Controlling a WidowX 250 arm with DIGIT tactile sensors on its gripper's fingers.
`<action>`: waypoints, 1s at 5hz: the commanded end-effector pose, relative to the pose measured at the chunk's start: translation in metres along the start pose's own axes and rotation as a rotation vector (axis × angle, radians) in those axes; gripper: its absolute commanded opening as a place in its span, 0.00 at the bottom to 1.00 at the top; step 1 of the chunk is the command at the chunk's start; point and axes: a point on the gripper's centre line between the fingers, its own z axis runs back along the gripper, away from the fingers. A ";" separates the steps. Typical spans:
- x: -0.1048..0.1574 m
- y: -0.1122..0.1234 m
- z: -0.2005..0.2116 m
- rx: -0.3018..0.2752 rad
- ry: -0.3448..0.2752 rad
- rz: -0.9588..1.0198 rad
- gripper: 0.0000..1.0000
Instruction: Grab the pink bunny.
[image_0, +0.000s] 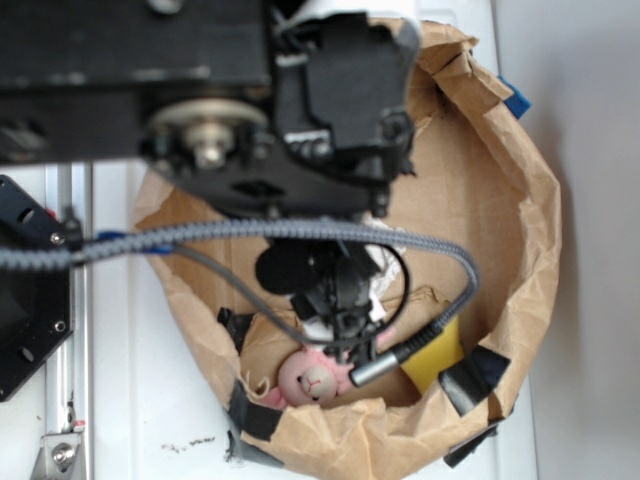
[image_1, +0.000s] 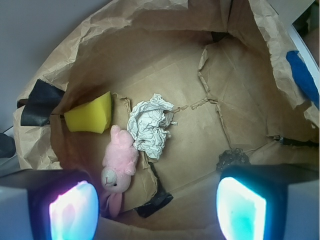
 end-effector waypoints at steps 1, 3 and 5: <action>-0.004 0.005 -0.030 -0.010 -0.064 -0.012 1.00; -0.010 0.011 -0.076 0.057 -0.040 -0.017 1.00; -0.020 -0.008 -0.098 0.031 0.023 -0.050 1.00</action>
